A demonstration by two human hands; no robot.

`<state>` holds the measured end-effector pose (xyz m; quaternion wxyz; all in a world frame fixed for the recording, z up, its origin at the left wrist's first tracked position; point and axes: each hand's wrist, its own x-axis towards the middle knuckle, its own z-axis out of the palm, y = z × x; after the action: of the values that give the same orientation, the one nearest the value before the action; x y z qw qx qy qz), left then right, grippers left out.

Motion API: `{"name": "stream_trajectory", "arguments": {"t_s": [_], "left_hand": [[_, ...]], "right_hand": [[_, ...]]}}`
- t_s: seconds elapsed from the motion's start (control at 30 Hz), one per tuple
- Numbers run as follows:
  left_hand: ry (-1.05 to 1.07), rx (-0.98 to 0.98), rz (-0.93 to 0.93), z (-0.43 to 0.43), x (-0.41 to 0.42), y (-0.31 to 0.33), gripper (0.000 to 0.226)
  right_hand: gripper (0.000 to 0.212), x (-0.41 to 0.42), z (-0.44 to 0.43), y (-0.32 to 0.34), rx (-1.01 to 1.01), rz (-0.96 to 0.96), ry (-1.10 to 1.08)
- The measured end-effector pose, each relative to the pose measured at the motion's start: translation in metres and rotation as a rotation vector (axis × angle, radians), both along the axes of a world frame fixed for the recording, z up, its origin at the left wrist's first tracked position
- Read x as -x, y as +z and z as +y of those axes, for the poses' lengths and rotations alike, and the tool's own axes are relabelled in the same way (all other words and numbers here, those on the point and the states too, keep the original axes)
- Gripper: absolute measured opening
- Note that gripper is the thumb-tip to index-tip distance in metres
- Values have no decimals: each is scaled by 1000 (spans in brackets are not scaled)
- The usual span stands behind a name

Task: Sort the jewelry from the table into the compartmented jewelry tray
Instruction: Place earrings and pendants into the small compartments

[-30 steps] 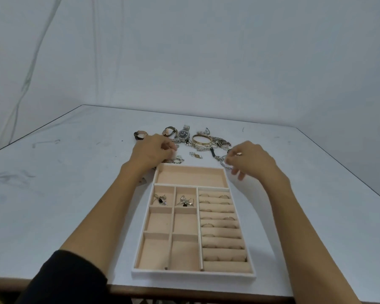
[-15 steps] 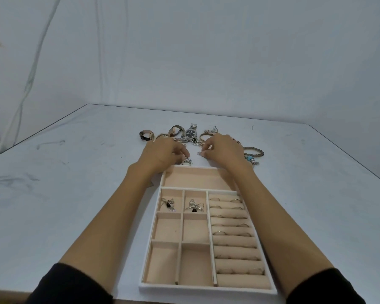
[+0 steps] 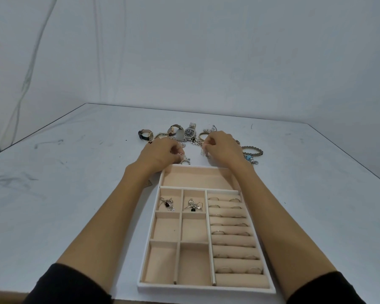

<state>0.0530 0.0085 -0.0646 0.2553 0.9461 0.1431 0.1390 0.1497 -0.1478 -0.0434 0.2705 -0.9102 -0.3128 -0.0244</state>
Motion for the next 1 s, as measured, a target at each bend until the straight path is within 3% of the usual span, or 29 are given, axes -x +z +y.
{"name": "stream_trajectory", "arguments": {"t_s": [0.1,0.23,0.37,0.6,0.8,1.0], "left_hand": [[-5,52,-71,1,3,-2,9],[-1,99,-185,-1,5,-2,7],[-15,323,-299,-5,9,6,6],[-25,588,-434,-13,20,26,5],[1,622,-466,-9,26,27,7],[10,619,-443,-8,30,28,9]], "right_hand": [[8,-4,0,2,-123,57,18],[20,1,-4,10,-330,201,66],[5,7,-8,17,-443,314,95],[8,13,-15,26,-632,609,161],[2,8,-22,24,-676,621,192],[13,5,-25,18,-614,553,203]]}}
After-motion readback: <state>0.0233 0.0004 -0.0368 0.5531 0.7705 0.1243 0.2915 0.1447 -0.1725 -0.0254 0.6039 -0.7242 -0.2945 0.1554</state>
